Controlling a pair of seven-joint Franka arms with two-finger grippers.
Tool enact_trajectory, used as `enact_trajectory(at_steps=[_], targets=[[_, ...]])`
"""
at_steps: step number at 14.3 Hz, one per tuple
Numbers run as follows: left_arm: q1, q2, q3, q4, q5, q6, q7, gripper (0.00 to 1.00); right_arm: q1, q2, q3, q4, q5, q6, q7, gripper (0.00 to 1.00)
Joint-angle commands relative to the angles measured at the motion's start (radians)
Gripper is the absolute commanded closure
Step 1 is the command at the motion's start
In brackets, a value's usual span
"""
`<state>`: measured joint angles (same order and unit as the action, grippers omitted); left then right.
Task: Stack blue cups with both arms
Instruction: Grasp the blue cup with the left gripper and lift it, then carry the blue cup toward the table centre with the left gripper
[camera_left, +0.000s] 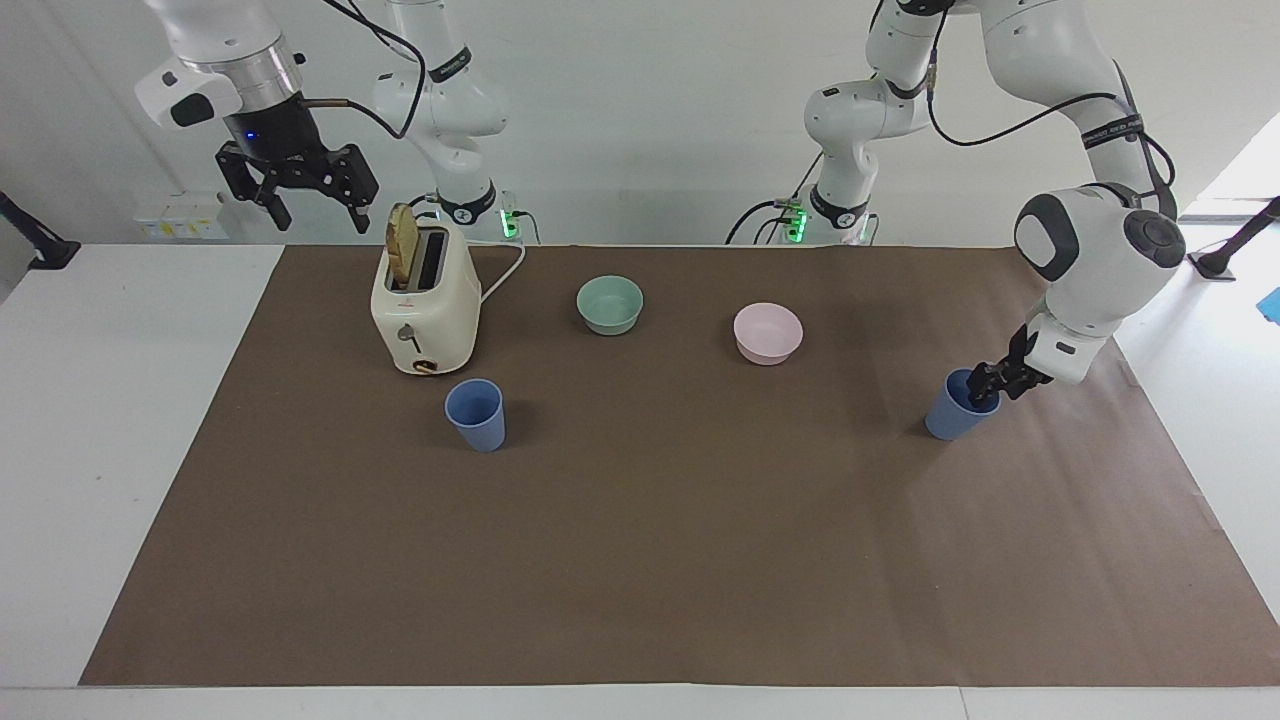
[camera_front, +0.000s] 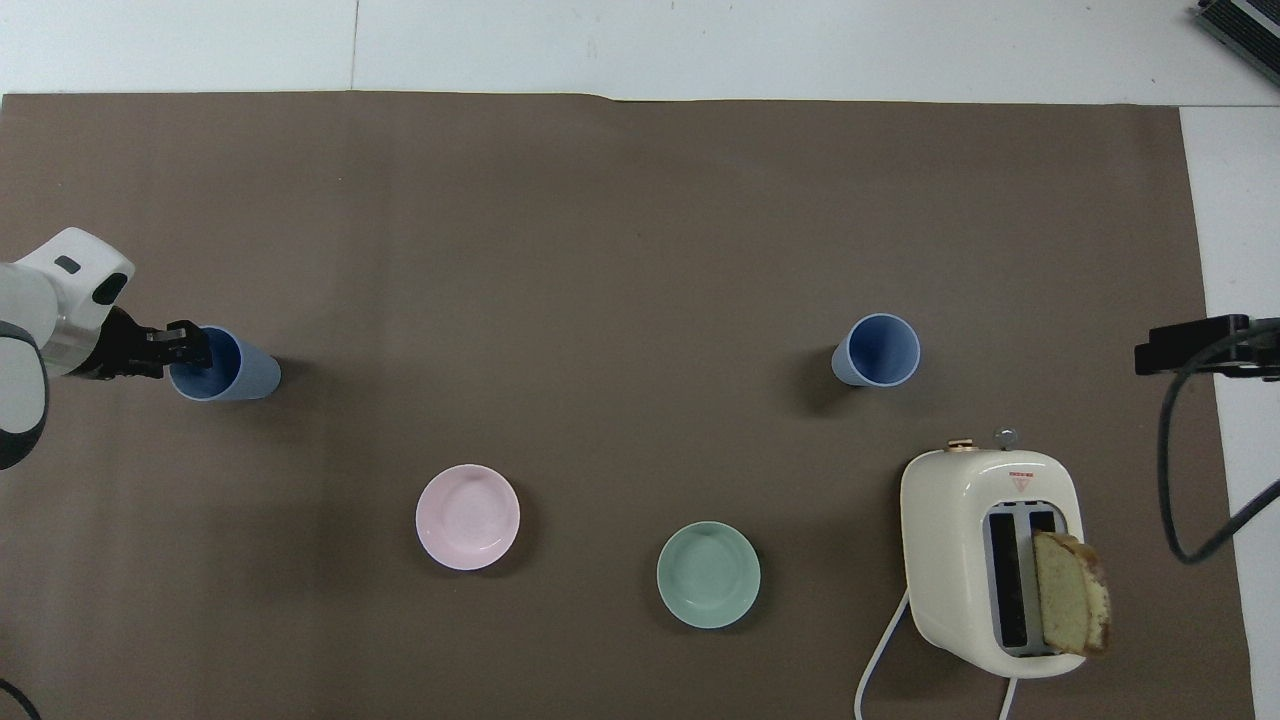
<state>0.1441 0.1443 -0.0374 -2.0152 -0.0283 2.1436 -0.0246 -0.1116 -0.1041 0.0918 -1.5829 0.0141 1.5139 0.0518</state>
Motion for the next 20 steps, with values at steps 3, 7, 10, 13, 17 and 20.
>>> enact_trajectory(at_steps=[3,7,10,13,17,20], targets=[[-0.001,0.011,0.001,0.024,-0.005,0.001,-0.003,1.00,-0.013,-0.016,0.003,-0.019,0.017,0.011,0.008,0.00],[-0.008,0.009,-0.009,0.119,-0.036,-0.059,-0.012,1.00,-0.011,-0.016,0.005,-0.019,0.017,0.011,0.008,0.00],[-0.024,-0.005,-0.030,0.243,-0.065,-0.189,-0.108,1.00,-0.013,-0.016,0.003,-0.019,0.017,0.011,0.007,0.00],[-0.122,-0.005,-0.061,0.294,-0.105,-0.212,-0.288,1.00,-0.013,-0.016,0.003,-0.019,0.018,0.011,0.005,0.00],[-0.289,-0.002,-0.062,0.290,-0.104,-0.163,-0.454,1.00,-0.013,-0.016,0.003,-0.019,0.018,0.011,0.007,0.00],[-0.408,0.033,-0.062,0.277,-0.094,-0.096,-0.541,1.00,-0.011,-0.016,0.005,-0.020,0.018,0.014,0.007,0.00]])
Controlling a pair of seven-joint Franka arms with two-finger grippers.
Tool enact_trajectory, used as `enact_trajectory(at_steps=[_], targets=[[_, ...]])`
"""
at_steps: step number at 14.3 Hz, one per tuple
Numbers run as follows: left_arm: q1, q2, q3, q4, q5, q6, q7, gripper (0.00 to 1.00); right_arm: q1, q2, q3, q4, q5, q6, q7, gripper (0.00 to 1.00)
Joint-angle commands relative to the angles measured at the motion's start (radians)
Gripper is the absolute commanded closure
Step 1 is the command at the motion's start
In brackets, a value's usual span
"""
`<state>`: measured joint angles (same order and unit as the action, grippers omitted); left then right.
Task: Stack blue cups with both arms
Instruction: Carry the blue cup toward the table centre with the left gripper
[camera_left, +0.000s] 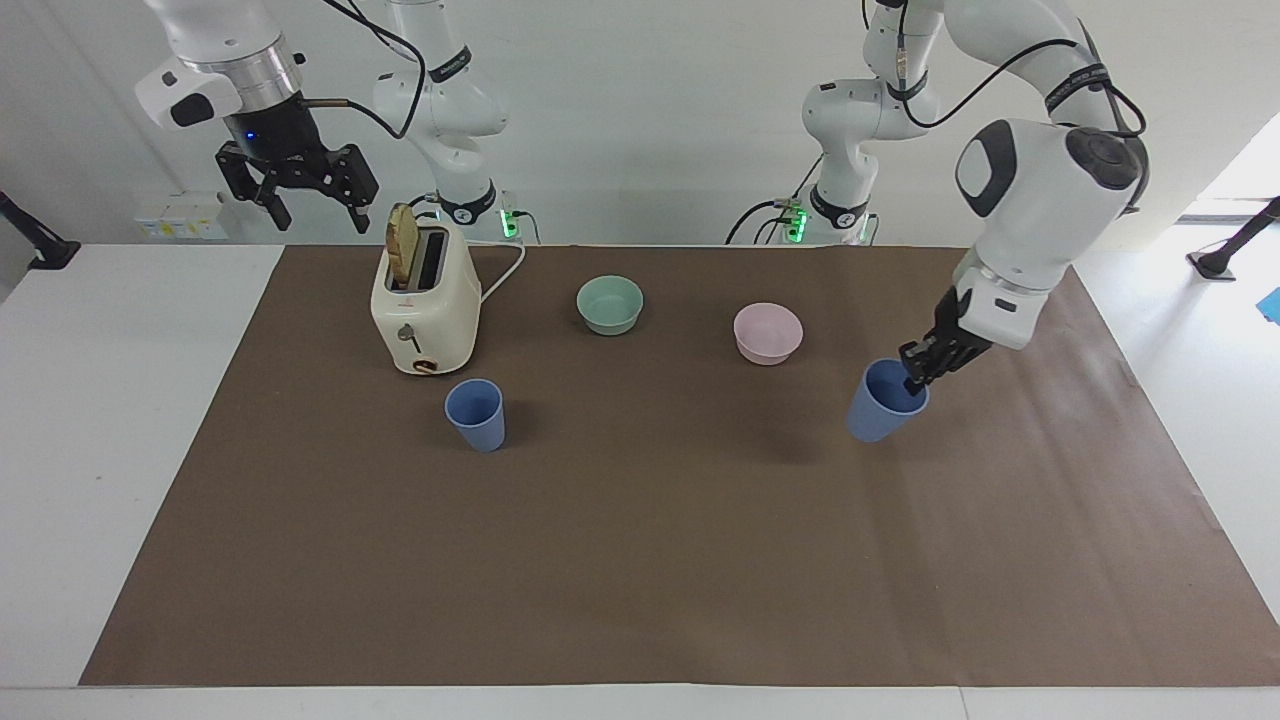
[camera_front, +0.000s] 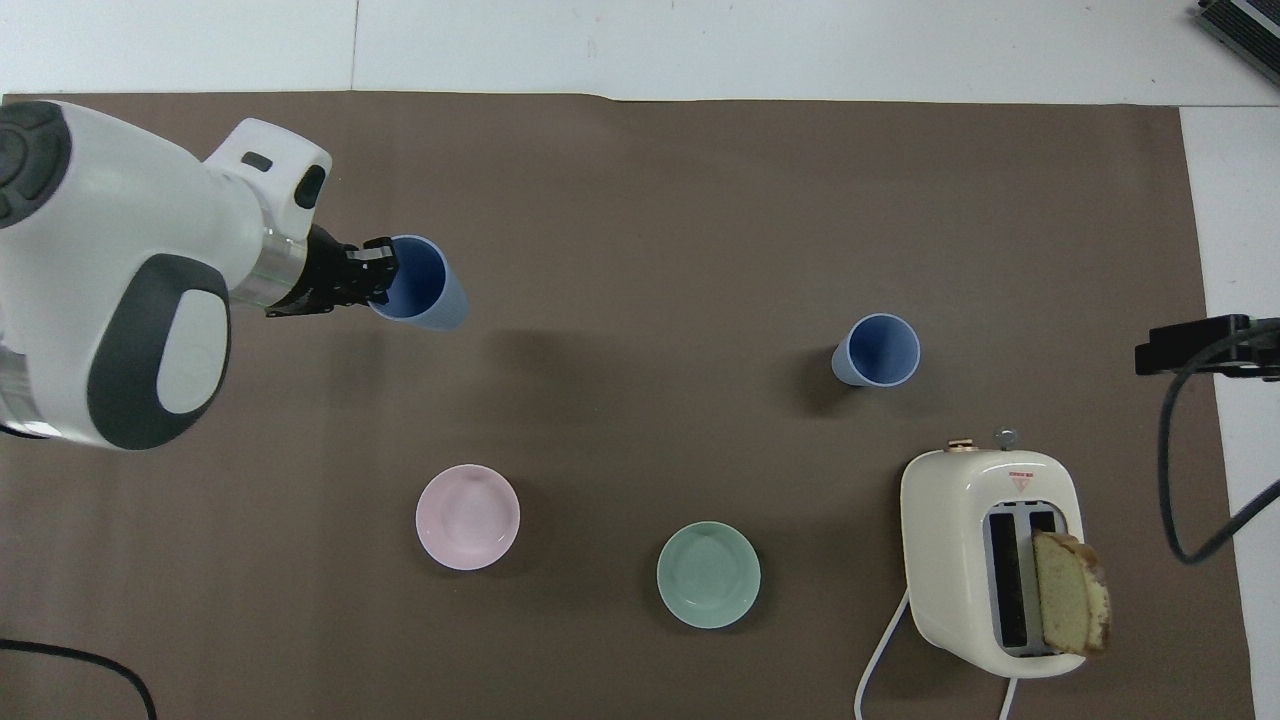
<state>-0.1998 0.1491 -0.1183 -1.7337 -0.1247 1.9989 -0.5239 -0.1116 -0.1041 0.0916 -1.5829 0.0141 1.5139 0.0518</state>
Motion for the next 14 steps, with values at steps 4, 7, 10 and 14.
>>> enact_trajectory(at_steps=[4,7,10,14], targets=[[-0.188,0.124,0.020,-0.004,0.043,0.145,-0.102,1.00,-0.010,-0.019,0.005,-0.026,0.020,0.020,0.010,0.00],[-0.242,0.150,0.019,-0.017,0.046,0.184,-0.123,1.00,-0.002,-0.016,0.005,-0.051,0.021,0.028,0.017,0.00],[-0.277,0.145,0.019,-0.055,0.046,0.208,-0.127,1.00,0.006,-0.003,0.005,-0.083,0.021,0.095,0.014,0.00],[-0.296,0.132,0.019,-0.093,0.047,0.211,-0.127,1.00,0.018,0.035,0.007,-0.133,0.021,0.175,0.016,0.00]])
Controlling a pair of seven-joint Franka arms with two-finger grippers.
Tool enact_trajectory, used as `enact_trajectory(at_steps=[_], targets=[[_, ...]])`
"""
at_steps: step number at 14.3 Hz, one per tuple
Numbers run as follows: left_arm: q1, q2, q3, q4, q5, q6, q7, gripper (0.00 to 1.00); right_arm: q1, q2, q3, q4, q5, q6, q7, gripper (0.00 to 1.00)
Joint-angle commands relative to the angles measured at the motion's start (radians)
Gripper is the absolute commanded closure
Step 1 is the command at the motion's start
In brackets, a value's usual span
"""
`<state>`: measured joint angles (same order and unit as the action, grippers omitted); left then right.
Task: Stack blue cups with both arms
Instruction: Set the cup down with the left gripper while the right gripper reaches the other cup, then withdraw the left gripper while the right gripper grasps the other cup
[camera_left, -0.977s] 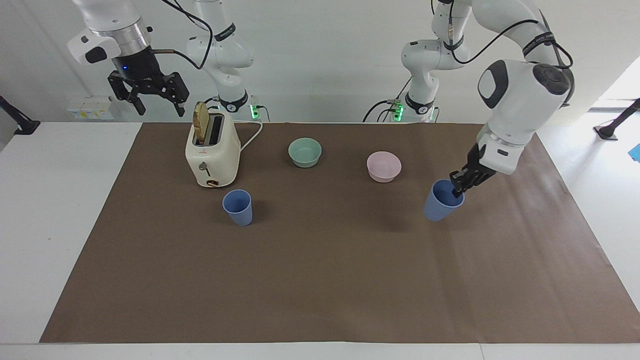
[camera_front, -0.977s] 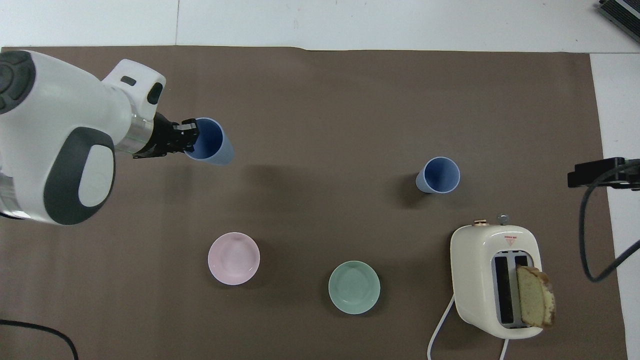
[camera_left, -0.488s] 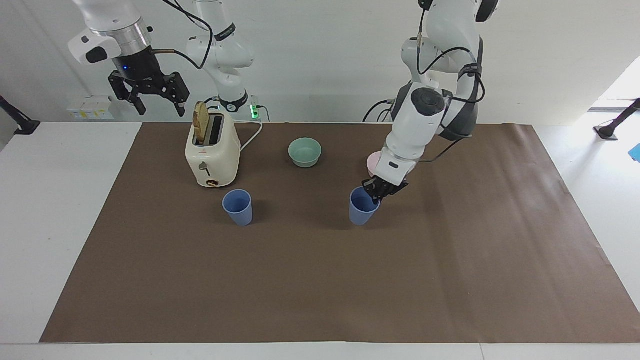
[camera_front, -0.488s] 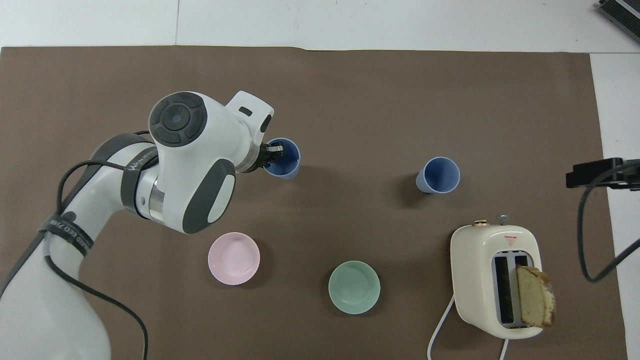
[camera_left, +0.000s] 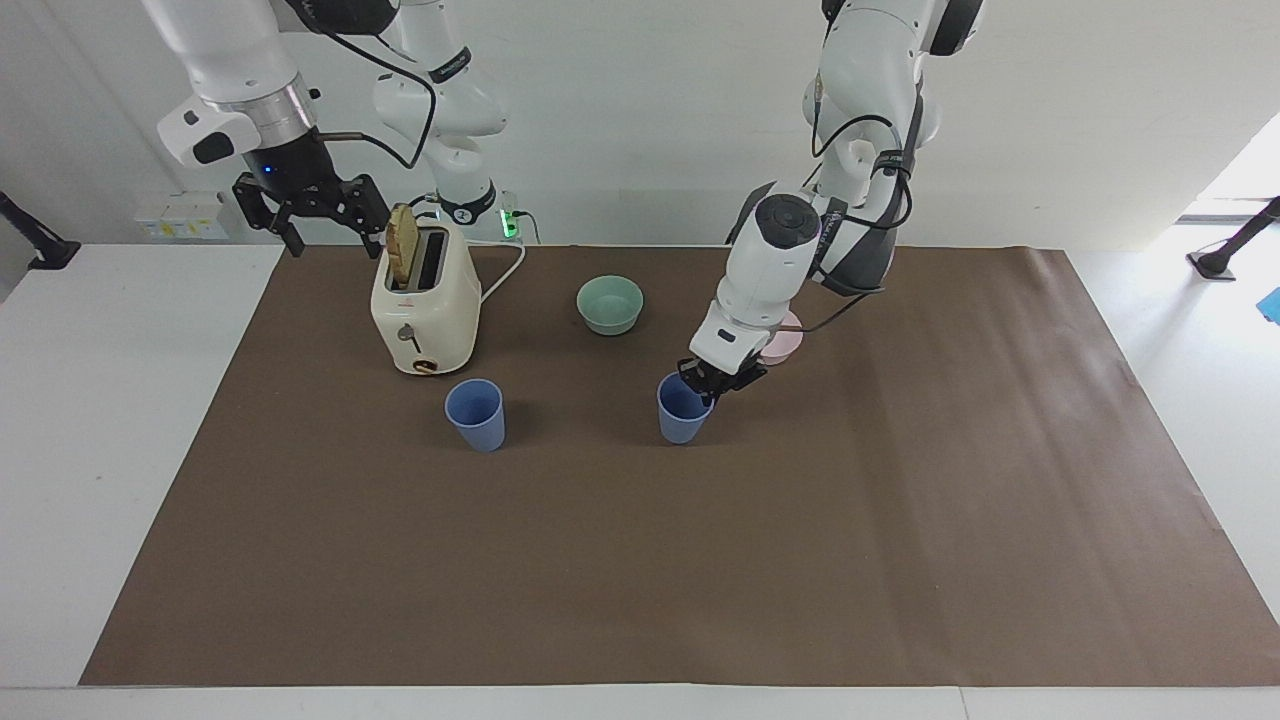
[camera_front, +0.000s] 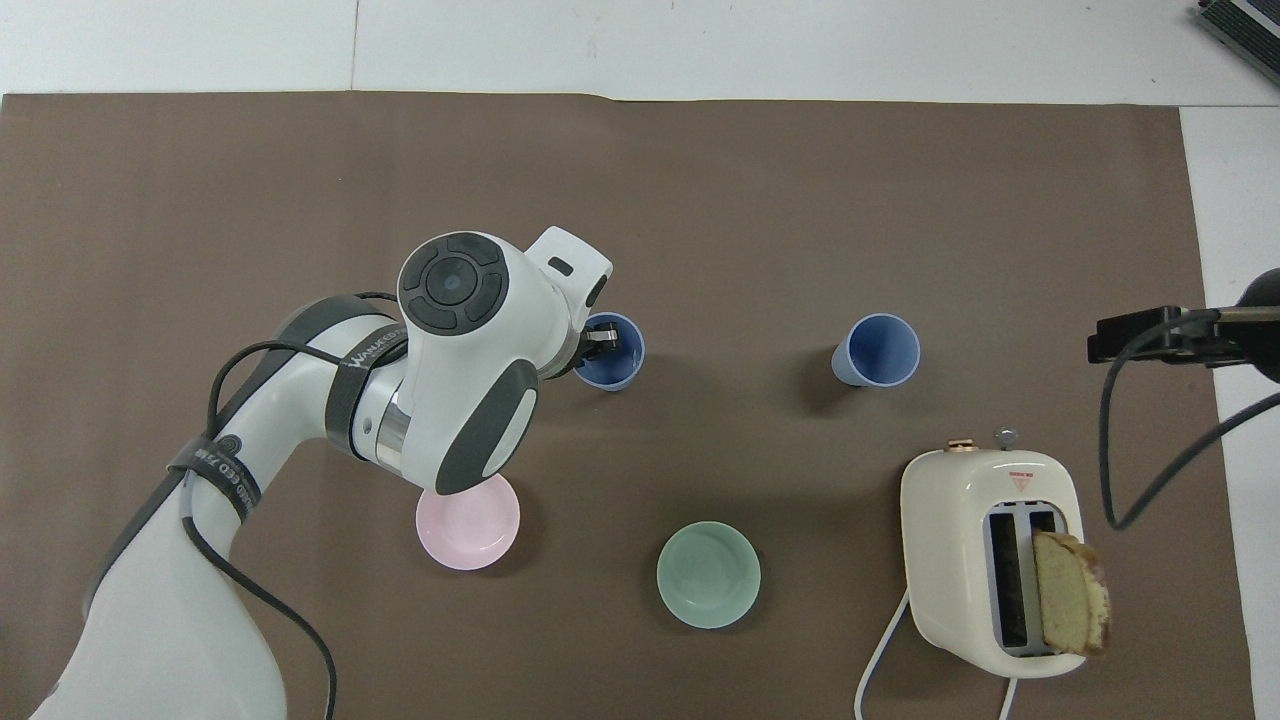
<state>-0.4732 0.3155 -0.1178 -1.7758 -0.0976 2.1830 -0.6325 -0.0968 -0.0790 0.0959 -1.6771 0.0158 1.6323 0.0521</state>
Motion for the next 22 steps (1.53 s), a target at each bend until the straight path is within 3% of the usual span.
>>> enact_trajectory(at_steps=[1,3,4,5,7,8,10,12,15,19,22], targets=[[-0.021,-0.027,0.018,-0.051,0.019,0.041,-0.018,1.00,0.018,0.030,0.002,-0.049,0.019,0.076,0.017,0.00],[-0.019,-0.024,0.018,-0.051,0.018,0.070,-0.021,1.00,0.031,0.074,0.002,-0.068,0.019,0.110,0.020,0.00],[-0.019,-0.024,0.018,-0.051,0.018,0.080,-0.024,0.90,0.043,0.093,0.002,-0.082,0.019,0.130,0.020,0.00],[-0.015,-0.024,0.018,-0.057,0.018,0.080,-0.019,0.66,0.048,0.117,0.002,-0.096,0.019,0.153,0.020,0.00],[-0.005,-0.026,0.020,-0.062,0.018,0.075,-0.022,0.07,0.071,0.181,0.002,-0.105,0.021,0.184,0.026,0.00],[0.001,-0.026,0.029,-0.056,0.018,0.066,-0.021,0.00,0.086,0.205,0.002,-0.119,0.021,0.211,0.049,0.00],[0.030,-0.036,0.030,-0.056,0.021,0.052,-0.019,0.00,0.095,0.205,0.002,-0.163,0.021,0.294,0.074,0.00],[0.048,-0.047,0.041,-0.038,0.045,0.031,-0.019,0.00,0.095,0.214,0.002,-0.171,0.021,0.302,0.074,0.00],[0.106,-0.120,0.044,-0.036,0.055,-0.040,0.010,0.00,0.098,0.249,0.002,-0.203,0.021,0.363,0.077,0.00],[0.229,-0.239,0.044,-0.044,0.055,-0.175,0.160,0.00,0.098,0.255,0.002,-0.211,0.019,0.385,0.072,0.00],[0.323,-0.276,0.044,-0.048,0.055,-0.273,0.337,0.00,0.098,0.295,0.002,-0.211,0.019,0.421,0.068,0.00]])
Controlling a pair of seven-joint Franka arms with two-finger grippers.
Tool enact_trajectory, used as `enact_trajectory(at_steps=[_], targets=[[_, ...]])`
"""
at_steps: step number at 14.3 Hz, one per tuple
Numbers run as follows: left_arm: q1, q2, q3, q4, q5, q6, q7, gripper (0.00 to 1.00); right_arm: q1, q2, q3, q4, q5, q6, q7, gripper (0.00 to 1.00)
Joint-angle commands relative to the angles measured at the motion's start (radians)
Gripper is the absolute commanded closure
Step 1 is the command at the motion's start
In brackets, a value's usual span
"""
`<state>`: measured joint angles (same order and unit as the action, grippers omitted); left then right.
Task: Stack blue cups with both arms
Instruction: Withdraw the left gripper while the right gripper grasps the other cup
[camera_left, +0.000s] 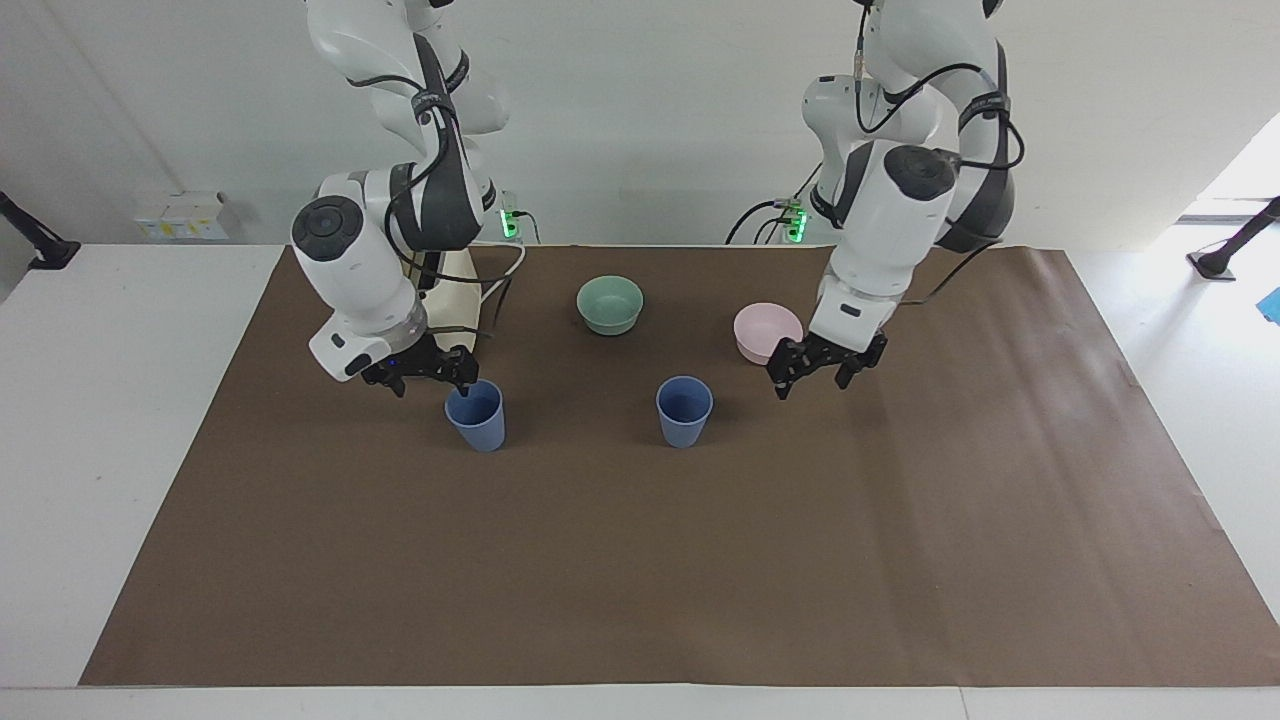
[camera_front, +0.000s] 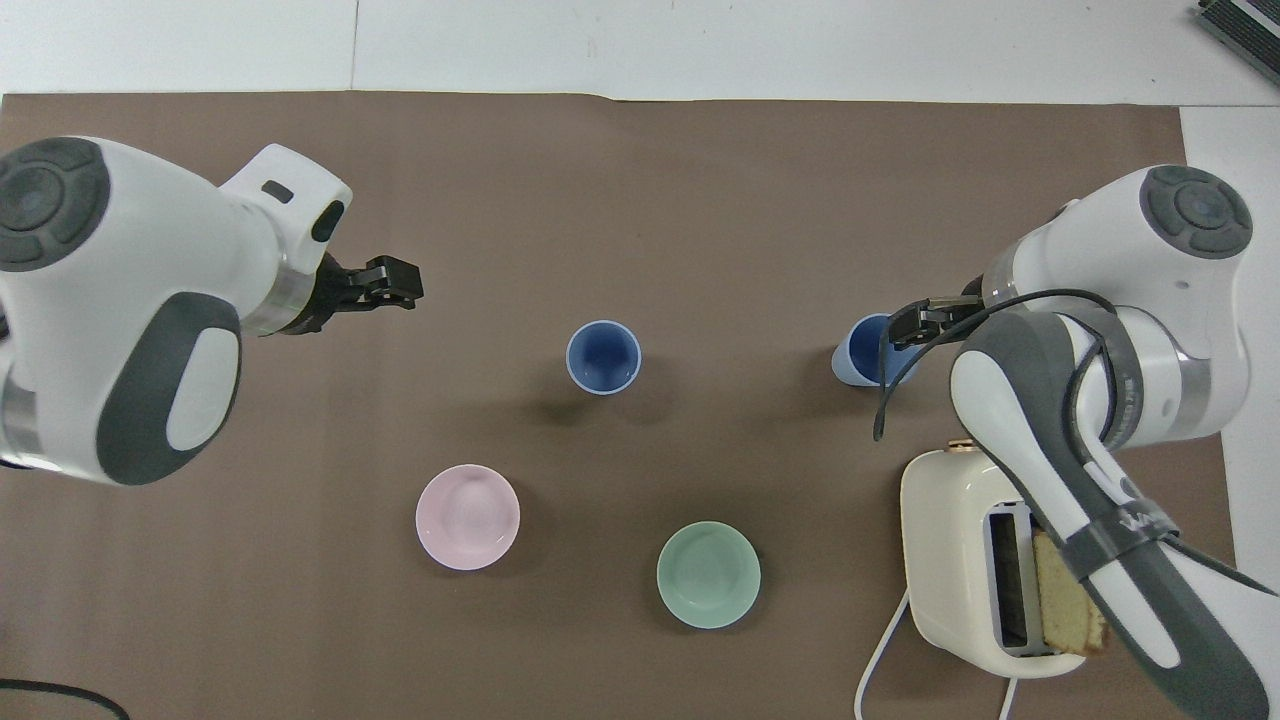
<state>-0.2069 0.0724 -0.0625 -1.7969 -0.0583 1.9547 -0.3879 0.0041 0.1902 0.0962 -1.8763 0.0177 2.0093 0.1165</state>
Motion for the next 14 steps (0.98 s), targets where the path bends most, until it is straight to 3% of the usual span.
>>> enact_trajectory(at_steps=[1,5,7,8,11,14], targets=[[0.085,-0.043,-0.011,-0.027,0.015,-0.063,0.143,0.00,-0.003,0.038,0.002,-0.012,0.018,0.069,0.008,0.00],[0.200,-0.063,-0.011,-0.025,0.015,-0.108,0.334,0.00,-0.003,0.064,0.002,-0.012,0.016,0.080,-0.008,0.04],[0.242,-0.086,-0.010,-0.018,0.015,-0.123,0.414,0.00,-0.001,0.064,0.002,-0.012,0.016,0.078,-0.006,0.85],[0.259,-0.100,-0.010,-0.007,0.015,-0.147,0.455,0.00,-0.001,0.064,0.002,-0.012,0.016,0.075,-0.006,1.00],[0.274,-0.129,-0.002,0.049,0.015,-0.206,0.506,0.00,0.016,0.064,0.002,-0.012,0.016,0.072,-0.003,1.00],[0.270,-0.128,-0.003,0.178,0.017,-0.331,0.500,0.00,0.028,0.064,0.002,-0.009,0.016,0.071,0.008,1.00]])
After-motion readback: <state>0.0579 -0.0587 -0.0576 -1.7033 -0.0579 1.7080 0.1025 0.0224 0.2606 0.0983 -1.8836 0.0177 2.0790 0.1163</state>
